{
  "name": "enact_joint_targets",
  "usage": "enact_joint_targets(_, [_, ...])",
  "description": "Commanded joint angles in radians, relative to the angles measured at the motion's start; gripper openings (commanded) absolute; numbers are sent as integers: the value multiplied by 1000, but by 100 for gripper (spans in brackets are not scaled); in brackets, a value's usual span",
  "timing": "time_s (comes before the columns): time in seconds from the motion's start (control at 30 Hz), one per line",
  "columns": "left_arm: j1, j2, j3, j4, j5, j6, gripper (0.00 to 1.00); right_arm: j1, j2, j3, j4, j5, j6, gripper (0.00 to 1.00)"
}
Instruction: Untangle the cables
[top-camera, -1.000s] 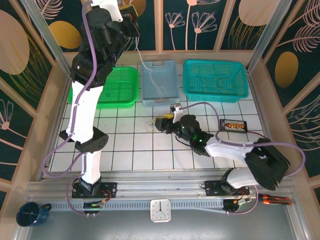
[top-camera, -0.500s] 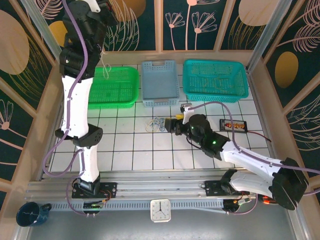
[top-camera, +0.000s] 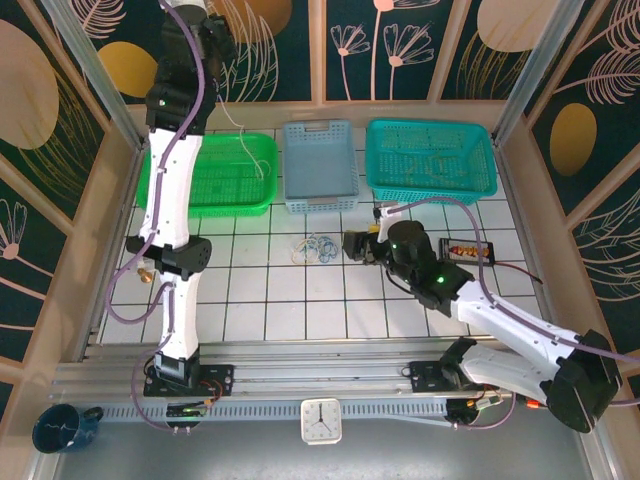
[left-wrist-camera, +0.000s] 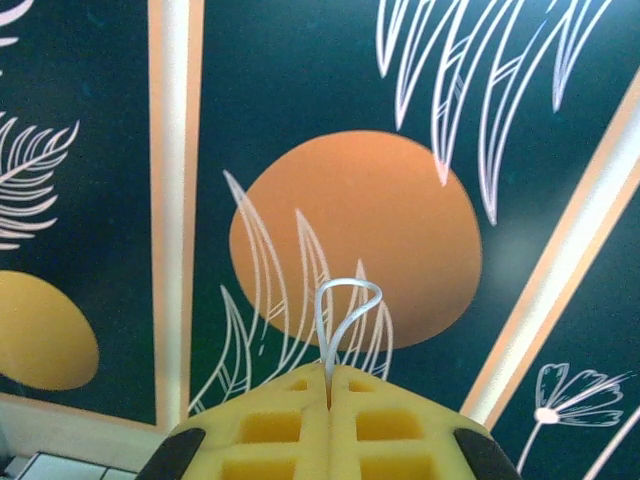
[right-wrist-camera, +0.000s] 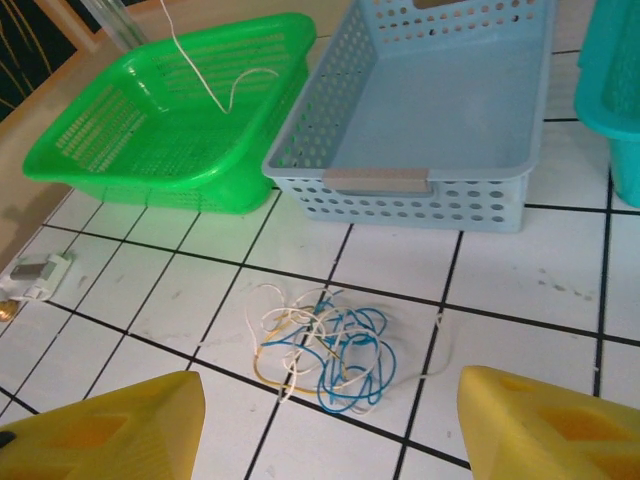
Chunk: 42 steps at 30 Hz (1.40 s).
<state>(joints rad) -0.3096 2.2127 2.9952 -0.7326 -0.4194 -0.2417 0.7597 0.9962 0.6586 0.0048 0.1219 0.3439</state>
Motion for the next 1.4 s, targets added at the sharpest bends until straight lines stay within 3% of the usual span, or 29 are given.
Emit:
enact_joint_targets(0.0, [2,18,14,-33,-65,26,0,-21,-32,20,-37,-11,-23,68])
enact_joint_targets(0.3, [22,44,12,-90,-85,3,0,-40,-51,7,-32,-10,-16,68])
enact_joint_targets(0.37, [25,24,-7,-85,-75,5,13,-40,-52,4,-28,-8,-14,68])
enact_joint_targets(0.43, [32,4,-31,-80,-66,7,40,-42,-51,3,-24,-11,-14,68])
enact_joint_targets(0.5, [36,-15,-54,-80,-61,4,58,-42,-51,3,-23,-11,-14,68])
enact_joint_targets(0.6, [41,-41,-93,-82,-62,4,76,-42,-54,1,-20,-11,-13,68])
enact_joint_targets(0.87, [46,-163,-224,-65,-34,3,98,-42,-79,-10,-18,-8,-9,68])
enact_joint_targets(1.17, [46,-442,-702,-96,141,-48,99,-42,-70,-59,37,-33,12,68])
enact_joint_targets(1.37, [46,-837,-1389,273,214,-99,99,-40,4,-69,68,-81,30,67])
